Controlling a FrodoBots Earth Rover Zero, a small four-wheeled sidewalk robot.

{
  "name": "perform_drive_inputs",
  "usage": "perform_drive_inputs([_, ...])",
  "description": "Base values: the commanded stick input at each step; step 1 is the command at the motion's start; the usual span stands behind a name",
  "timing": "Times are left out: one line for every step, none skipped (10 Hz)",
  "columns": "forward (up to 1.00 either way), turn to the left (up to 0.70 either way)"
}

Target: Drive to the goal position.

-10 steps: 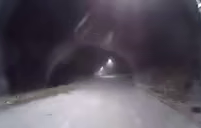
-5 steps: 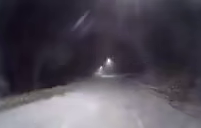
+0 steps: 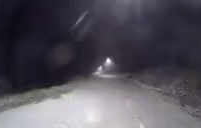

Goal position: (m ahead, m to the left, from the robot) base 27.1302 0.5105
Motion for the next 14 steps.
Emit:
perform_drive_inputs([0.70,0.00])
perform_drive_inputs([0.76,0.00])
perform_drive_inputs([0.85,0.00])
perform_drive_inputs([0.85,0.00])
perform_drive_inputs([1.00,0.00])
perform_drive_inputs([1.00,0.00])
perform_drive_inputs([1.00,0.00])
perform_drive_inputs([1.00,0.00])
perform_drive_inputs([1.00,0.00])
perform_drive_inputs([1.00,0.00])
perform_drive_inputs([1.00,0.00])
perform_drive_inputs([1.00,0.00])
perform_drive_inputs([1.00,0.00])
perform_drive_inputs([1.00,0.00])
